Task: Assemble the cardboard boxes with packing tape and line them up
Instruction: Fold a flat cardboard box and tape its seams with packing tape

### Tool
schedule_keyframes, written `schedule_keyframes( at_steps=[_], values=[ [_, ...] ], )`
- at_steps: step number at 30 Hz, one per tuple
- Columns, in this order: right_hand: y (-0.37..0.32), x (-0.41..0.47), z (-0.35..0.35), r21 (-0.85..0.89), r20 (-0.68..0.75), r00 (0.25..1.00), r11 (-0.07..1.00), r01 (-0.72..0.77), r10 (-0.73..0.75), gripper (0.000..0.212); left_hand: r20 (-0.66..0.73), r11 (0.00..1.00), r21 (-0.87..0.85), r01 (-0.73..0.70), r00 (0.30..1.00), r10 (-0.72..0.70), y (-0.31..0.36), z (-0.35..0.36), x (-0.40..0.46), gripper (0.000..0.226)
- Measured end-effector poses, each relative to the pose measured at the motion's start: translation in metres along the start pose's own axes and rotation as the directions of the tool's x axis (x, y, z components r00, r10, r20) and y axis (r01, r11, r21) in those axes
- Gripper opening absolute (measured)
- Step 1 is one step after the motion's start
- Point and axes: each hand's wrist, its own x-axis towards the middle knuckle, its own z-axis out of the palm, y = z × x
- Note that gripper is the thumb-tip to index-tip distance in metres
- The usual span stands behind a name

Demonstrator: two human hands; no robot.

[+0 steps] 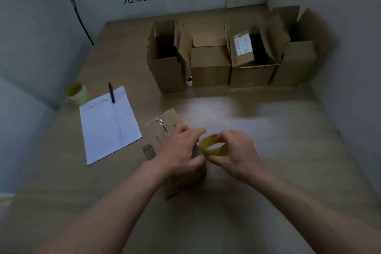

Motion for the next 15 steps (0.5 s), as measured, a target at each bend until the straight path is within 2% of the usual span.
schedule_keyframes(
  at_steps=[2,4,6,8,10,12,13,15],
  values=[
    [0.011,-0.018,0.011,0.076,-0.026,0.989,0.987,-0.14,0.142,0.058,0.135,0.974,0.185,-0.127,0.985,0.103,0.0,-0.003,0.014,0.065],
    [0.011,-0.031,0.013,0.251,0.061,0.963,0.929,-0.27,0.264,0.05,0.283,0.974,0.156,-0.166,0.952,0.117,0.002,-0.004,0.028,0.067],
    [0.01,-0.033,0.011,0.419,0.106,0.946,0.85,-0.321,0.305,0.038,0.38,0.981,0.084,-0.174,0.916,0.129,0.003,-0.005,0.037,0.071],
    [0.01,-0.032,0.006,0.455,0.103,0.942,0.828,-0.329,0.319,0.035,0.41,0.98,0.048,-0.192,0.899,0.156,0.002,-0.005,0.042,0.074],
    [0.01,-0.027,-0.003,0.348,0.117,0.951,0.885,-0.311,0.288,0.037,0.409,0.983,0.014,-0.185,0.898,0.163,0.0,-0.005,0.042,0.073],
    [0.006,-0.018,-0.014,0.03,0.085,0.965,0.967,-0.253,0.25,0.035,0.397,0.985,-0.019,-0.17,0.903,0.163,0.0,-0.005,0.044,0.069],
    [0.003,-0.013,-0.019,-0.105,0.06,0.969,0.967,-0.231,0.238,0.033,0.402,0.987,-0.019,-0.158,0.903,0.152,0.001,-0.005,0.046,0.066],
    [-0.002,-0.003,-0.025,-0.198,0.032,0.974,0.956,-0.215,0.226,0.031,0.421,0.992,0.008,-0.13,0.9,0.114,0.006,-0.006,0.053,0.062]
  ],
)
